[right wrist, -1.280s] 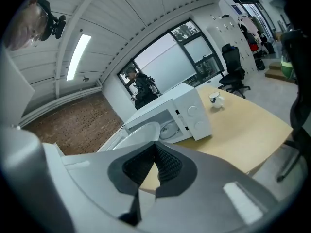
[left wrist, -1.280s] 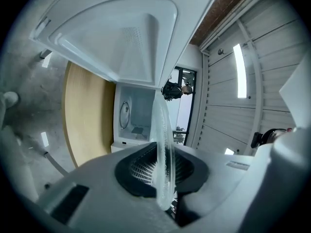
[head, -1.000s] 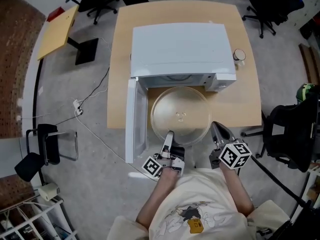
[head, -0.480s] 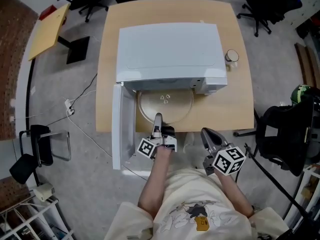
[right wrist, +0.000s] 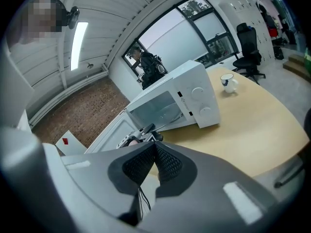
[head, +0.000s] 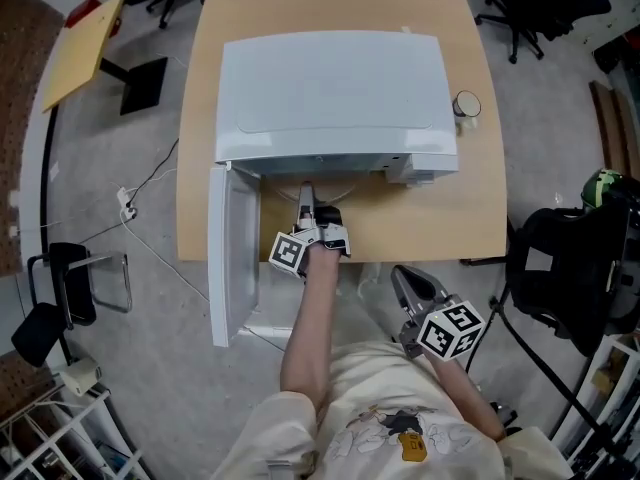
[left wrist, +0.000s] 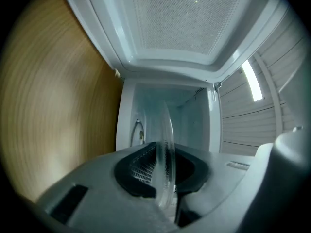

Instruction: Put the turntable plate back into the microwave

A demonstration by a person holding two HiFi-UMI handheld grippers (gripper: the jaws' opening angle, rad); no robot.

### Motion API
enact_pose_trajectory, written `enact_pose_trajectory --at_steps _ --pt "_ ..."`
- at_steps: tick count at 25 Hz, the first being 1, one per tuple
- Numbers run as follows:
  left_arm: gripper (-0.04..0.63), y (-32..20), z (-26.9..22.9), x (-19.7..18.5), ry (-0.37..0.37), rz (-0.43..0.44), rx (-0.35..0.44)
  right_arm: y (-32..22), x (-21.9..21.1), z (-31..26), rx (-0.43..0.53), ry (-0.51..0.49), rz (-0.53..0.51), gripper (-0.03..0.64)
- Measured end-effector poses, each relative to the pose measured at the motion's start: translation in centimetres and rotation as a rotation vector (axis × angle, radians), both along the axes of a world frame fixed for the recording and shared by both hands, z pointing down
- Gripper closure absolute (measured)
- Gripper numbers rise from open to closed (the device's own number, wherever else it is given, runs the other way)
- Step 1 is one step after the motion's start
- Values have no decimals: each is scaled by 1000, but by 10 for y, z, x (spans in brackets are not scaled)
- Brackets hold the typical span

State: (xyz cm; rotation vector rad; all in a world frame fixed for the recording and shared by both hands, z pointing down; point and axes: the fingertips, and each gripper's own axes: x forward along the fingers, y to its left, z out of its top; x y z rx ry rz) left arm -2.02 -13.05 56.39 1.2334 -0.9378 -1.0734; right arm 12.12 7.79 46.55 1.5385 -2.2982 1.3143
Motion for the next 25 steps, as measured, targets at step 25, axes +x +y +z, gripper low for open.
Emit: enact_pose_trajectory --at_steps 25 --pt "569 -50 30 4 10 -4 -4 -128 -32 30 95 102 -15 612"
